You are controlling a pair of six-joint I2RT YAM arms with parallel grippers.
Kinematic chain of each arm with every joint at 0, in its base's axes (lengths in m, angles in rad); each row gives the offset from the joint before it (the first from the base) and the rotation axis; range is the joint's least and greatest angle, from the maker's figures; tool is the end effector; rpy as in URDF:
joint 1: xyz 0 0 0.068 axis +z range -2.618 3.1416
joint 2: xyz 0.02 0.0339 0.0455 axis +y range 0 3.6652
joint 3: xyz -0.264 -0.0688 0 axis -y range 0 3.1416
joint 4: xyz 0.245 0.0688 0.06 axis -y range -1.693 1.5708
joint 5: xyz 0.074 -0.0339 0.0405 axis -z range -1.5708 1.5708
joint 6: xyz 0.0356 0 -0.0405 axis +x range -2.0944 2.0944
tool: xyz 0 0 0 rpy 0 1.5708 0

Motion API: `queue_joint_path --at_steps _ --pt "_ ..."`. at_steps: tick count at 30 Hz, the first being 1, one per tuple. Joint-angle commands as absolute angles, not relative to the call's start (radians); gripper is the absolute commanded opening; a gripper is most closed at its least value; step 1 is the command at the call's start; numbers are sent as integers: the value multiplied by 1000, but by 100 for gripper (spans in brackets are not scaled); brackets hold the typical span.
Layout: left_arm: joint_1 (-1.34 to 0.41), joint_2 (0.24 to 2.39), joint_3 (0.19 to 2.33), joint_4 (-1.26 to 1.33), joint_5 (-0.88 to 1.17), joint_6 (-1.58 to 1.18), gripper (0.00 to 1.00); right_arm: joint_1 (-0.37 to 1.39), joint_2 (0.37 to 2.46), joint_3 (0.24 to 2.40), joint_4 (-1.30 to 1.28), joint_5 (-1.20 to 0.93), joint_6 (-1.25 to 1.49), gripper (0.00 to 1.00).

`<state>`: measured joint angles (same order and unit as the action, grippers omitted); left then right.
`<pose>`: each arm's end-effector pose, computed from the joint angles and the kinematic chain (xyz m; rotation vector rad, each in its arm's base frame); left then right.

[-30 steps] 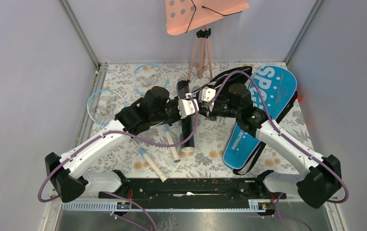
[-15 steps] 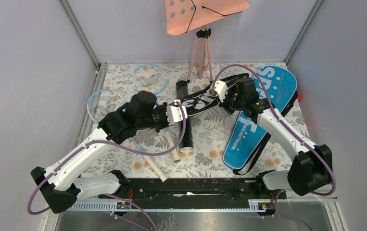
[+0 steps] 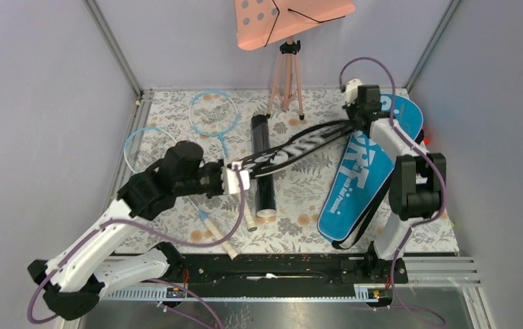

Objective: Pack up the badminton gear
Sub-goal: Zip the racket bag at the center of the board.

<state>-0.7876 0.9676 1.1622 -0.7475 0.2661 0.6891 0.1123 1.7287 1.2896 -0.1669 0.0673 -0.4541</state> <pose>0.1283 -0.1421 0.3803 1.5402 1.4578 -0.3408 0.3966 0.0423 0.2620 -0.5742 2.1110 -0.2674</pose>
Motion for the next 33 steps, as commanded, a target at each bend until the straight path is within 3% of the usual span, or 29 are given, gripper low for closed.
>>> queue_joint_path --at_steps 1,8,17,20,24,28,33 --pt "-780 800 1130 -877 398 861 0 -18 1875 1482 -115 256 -365 0" --pt "-759 827 1194 -951 446 854 0 -140 2169 1845 -428 164 -288 0" --pt "-753 895 1234 -949 423 873 0 -140 1796 1393 -181 -372 -480 2" --pt "-753 880 1205 -951 410 936 0 -138 1690 1320 -247 -537 -457 12" --pt "-753 873 1184 -951 425 981 0 -137 1626 1276 -278 -499 -75 42" --pt "-753 867 1169 -949 445 992 0 -118 1546 1090 -185 -409 354 50" --pt "-752 864 1158 -951 439 994 0 18 1436 915 -37 -410 207 65"
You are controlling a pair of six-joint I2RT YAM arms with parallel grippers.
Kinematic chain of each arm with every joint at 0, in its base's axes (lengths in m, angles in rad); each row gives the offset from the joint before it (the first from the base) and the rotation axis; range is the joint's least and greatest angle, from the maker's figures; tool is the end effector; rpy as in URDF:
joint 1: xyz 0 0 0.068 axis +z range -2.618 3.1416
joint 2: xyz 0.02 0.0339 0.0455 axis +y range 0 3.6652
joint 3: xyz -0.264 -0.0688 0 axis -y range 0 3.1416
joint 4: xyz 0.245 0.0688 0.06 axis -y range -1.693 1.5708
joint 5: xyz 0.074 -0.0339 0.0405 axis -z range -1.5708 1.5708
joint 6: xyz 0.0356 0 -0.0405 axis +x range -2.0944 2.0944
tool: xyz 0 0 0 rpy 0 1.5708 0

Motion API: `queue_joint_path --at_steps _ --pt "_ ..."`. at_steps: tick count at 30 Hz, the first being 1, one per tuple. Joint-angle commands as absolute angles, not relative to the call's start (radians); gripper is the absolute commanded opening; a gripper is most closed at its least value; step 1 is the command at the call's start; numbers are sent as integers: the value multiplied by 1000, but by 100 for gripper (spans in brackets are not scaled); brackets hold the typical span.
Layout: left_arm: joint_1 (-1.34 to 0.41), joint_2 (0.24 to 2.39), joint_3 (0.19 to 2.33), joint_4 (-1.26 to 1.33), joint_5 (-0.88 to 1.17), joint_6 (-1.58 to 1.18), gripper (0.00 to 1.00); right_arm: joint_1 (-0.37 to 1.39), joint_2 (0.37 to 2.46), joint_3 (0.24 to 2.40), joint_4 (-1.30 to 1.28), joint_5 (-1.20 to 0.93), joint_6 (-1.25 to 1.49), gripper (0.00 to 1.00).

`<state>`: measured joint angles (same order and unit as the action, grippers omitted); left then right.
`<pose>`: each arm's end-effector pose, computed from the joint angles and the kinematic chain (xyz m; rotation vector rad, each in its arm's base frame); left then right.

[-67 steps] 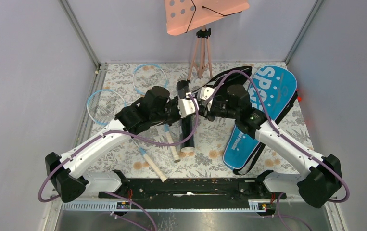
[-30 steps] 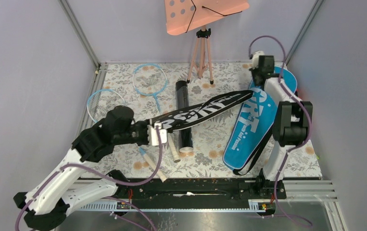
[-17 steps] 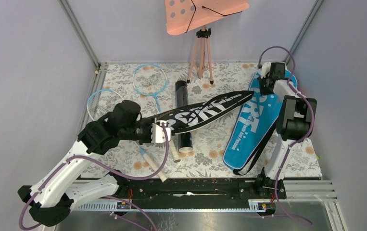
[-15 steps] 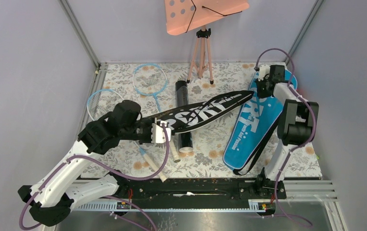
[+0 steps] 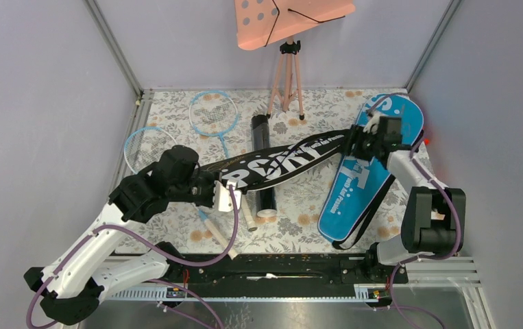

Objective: Pack up the badminton gear
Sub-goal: Zip the racket bag at the center of the board.

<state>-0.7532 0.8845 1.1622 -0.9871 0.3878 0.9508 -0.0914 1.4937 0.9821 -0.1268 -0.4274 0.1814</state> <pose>0.1024 -0.1145 0.3729 1.8107 1.3169 -0.3347 0.3281 -0.0153 0.2457 0.0605 2.1899 0.5214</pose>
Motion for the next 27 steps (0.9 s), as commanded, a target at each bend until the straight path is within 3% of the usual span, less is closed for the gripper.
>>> queue_joint_path --at_steps 1,4,10,14,16,19,20,24,27 --pt "-753 862 1156 -951 439 994 0 38 1444 929 -70 -382 213 66" --pt "-753 853 1147 -964 447 1003 0 49 1490 949 -128 -319 364 67" --pt "-753 846 1128 -976 450 1030 0 76 1471 796 147 -250 658 67" --pt "-752 858 1134 -994 460 1039 0 90 1496 774 207 -291 729 59" --pt "-753 863 1132 -994 460 1042 0 106 1501 778 206 -305 727 46" --pt "-753 867 1133 -993 446 1043 0 109 1483 760 202 -307 723 14" --pt "-753 868 1135 -993 437 1043 0 110 1474 762 188 -297 719 8" --pt "-754 865 1137 -994 380 1048 0 93 1472 816 12 -198 657 0" --pt "-753 845 1130 -993 342 1060 0 26 1512 821 50 -277 675 0"
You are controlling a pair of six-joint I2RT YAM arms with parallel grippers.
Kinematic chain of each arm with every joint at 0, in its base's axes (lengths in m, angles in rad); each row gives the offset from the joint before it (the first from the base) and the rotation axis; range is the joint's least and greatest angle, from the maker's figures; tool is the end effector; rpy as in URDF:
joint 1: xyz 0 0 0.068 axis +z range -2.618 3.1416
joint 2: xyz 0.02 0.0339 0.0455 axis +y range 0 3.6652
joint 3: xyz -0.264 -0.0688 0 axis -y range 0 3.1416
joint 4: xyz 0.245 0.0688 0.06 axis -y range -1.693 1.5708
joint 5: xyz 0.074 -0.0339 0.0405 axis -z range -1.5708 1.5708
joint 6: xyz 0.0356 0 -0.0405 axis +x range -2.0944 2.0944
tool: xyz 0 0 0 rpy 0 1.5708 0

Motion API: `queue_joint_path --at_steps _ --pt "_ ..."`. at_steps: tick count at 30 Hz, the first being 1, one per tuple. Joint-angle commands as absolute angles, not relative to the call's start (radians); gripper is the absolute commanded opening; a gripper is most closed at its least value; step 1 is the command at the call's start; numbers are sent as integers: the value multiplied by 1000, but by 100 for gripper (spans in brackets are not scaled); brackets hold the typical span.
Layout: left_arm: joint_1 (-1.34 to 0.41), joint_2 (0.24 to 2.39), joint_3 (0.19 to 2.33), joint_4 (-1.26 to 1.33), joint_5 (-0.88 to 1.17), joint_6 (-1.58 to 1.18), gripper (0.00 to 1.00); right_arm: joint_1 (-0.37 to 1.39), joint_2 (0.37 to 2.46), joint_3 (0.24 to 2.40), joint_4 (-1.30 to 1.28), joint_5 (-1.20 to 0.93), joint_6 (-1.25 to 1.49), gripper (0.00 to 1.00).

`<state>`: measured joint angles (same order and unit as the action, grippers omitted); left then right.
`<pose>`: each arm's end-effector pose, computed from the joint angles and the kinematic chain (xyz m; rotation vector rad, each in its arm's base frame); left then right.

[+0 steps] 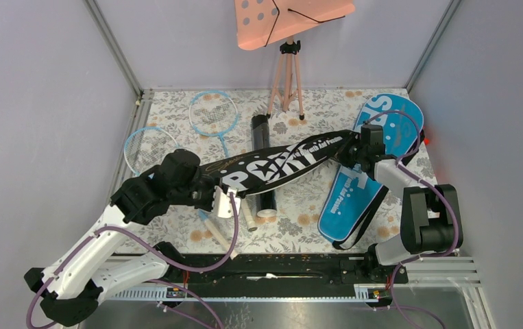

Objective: Pack up the badminton gear
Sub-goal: Zip the racket bag at the center of the board.

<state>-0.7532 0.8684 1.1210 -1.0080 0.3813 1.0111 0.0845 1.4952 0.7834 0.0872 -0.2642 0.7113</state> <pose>0.1001 -0.1120 0.3610 1.8741 1.2973 -0.3086 0.3108 0.0357 0.1988 0.5512 2.2001 0.7260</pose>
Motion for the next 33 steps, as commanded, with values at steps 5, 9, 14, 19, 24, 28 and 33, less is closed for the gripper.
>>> queue_joint_path --at_steps 5,9,14,19,24,28,33 --pt "-755 834 1080 -1007 350 1141 53 45 1500 795 234 -426 716 0" --pt "-756 884 1119 -1003 356 1128 99 81 1428 741 306 -436 791 0" --pt "-772 922 1168 -914 399 1063 99 182 1314 618 430 -306 951 0" --pt "-780 911 1167 -709 503 963 99 225 1242 587 443 -134 1043 0" --pt "-839 927 1104 -372 571 771 99 265 1169 541 516 -93 1122 0" --pt "-889 1009 971 111 366 420 99 270 1102 512 488 -88 1139 0" --pt "-1052 1260 950 214 41 292 99 272 987 504 335 -113 1085 0"
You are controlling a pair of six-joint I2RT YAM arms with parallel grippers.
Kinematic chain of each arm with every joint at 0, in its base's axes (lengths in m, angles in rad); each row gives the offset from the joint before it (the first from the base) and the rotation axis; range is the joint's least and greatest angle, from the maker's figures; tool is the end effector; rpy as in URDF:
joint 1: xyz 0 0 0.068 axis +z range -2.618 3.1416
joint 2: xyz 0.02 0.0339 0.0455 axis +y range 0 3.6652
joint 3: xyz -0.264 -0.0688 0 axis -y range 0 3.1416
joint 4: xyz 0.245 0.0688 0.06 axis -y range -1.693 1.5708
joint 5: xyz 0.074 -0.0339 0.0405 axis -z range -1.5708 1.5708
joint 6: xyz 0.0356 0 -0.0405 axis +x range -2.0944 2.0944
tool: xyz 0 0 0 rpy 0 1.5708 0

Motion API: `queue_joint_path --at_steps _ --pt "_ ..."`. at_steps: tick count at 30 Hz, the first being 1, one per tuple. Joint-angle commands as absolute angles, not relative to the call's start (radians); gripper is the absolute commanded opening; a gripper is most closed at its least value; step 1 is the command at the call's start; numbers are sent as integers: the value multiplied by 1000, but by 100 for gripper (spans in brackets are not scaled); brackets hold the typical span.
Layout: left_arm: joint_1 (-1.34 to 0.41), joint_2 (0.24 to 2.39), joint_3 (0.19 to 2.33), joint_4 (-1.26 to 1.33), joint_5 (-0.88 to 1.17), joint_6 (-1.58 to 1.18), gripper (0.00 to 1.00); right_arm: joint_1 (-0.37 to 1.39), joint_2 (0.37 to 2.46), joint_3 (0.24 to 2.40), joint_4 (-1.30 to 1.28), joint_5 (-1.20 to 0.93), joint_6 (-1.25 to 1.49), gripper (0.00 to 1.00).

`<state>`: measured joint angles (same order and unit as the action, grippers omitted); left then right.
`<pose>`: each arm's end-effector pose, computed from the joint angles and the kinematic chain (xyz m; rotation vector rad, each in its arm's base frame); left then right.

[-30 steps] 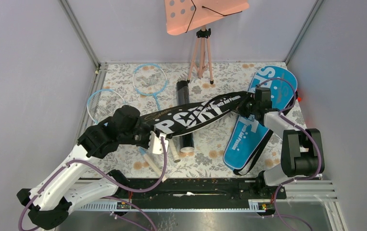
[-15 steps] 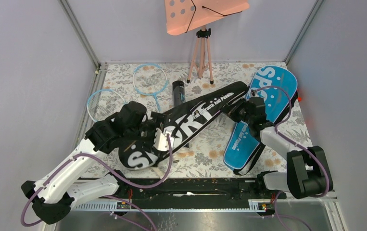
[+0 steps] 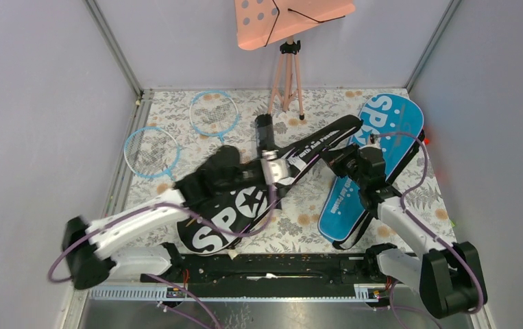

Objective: Pack up the badminton gear
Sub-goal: Zip the racket bag at the center of the board.

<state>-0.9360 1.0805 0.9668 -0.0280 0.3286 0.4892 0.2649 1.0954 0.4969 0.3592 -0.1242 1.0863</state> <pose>0.1405 -0.2101 0.3630 1.3159 1.1433 -0.6106 0.2320 0.0675 0.2338 0.6878 1.8168 1.0471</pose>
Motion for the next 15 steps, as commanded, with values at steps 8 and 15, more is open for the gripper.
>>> queue_joint_path --at_steps 8,15 --pt "-1267 1617 1022 386 -629 217 81 273 827 443 259 -106 1082 1" --pt "-1267 1683 985 501 -881 165 48 272 770 412 222 -147 1067 2"
